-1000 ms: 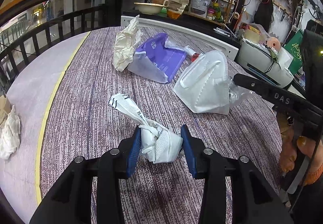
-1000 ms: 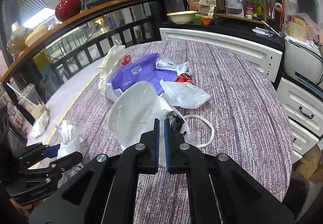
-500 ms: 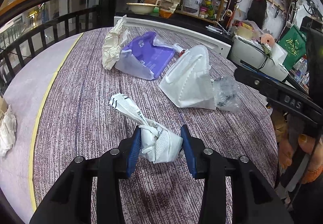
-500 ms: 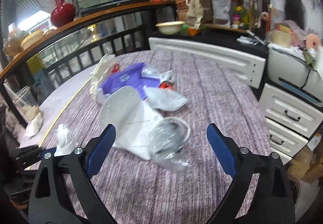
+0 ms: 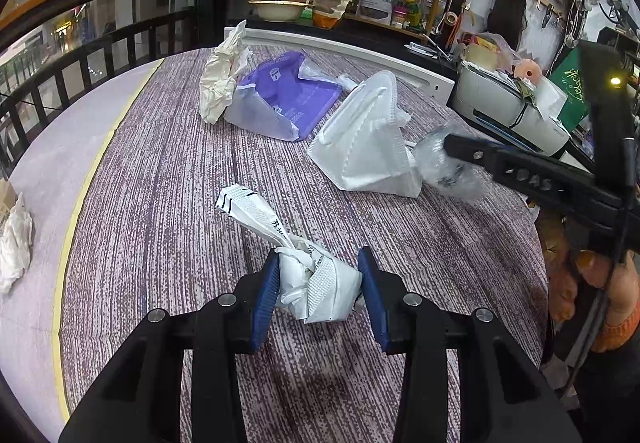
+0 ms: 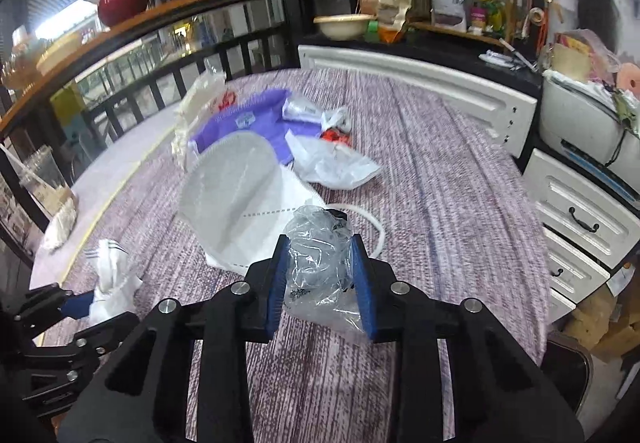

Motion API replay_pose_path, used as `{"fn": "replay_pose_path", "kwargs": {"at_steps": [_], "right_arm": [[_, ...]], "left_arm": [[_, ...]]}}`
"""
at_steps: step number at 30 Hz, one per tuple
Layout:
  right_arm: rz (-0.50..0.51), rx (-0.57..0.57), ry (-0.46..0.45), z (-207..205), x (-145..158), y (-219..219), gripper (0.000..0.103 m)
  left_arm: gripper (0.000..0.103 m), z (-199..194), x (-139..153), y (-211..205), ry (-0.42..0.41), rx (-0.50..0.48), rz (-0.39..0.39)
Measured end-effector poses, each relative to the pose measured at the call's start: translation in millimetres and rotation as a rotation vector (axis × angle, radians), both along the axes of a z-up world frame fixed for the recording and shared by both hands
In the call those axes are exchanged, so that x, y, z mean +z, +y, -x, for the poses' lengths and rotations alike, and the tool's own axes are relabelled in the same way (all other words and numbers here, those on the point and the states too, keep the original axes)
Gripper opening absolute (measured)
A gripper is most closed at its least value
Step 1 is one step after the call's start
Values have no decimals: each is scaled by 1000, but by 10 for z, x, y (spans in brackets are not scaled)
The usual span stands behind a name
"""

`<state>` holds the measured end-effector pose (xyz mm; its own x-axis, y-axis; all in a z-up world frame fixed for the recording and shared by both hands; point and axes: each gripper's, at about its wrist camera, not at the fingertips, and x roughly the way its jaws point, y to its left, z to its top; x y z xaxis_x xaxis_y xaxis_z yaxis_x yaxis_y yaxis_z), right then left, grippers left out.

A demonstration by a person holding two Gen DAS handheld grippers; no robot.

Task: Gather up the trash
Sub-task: 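Carry the clear plastic bag into the bin and open the right tool while the left tool carries the paper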

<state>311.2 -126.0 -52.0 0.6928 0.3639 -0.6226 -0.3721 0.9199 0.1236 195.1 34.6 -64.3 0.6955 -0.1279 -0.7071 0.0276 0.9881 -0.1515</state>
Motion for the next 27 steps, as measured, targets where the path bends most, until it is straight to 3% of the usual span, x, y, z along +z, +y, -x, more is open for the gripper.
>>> {"fn": "replay_pose_path", "kwargs": {"at_steps": [16, 27], "right_arm": [[-56, -116, -157, 1137, 403, -867, 31], [-18, -294, -188, 1641, 172, -1549, 31]], "left_arm": [[39, 358, 159, -611, -50, -135, 0], [39, 456, 122, -1193, -42, -245, 25]]}}
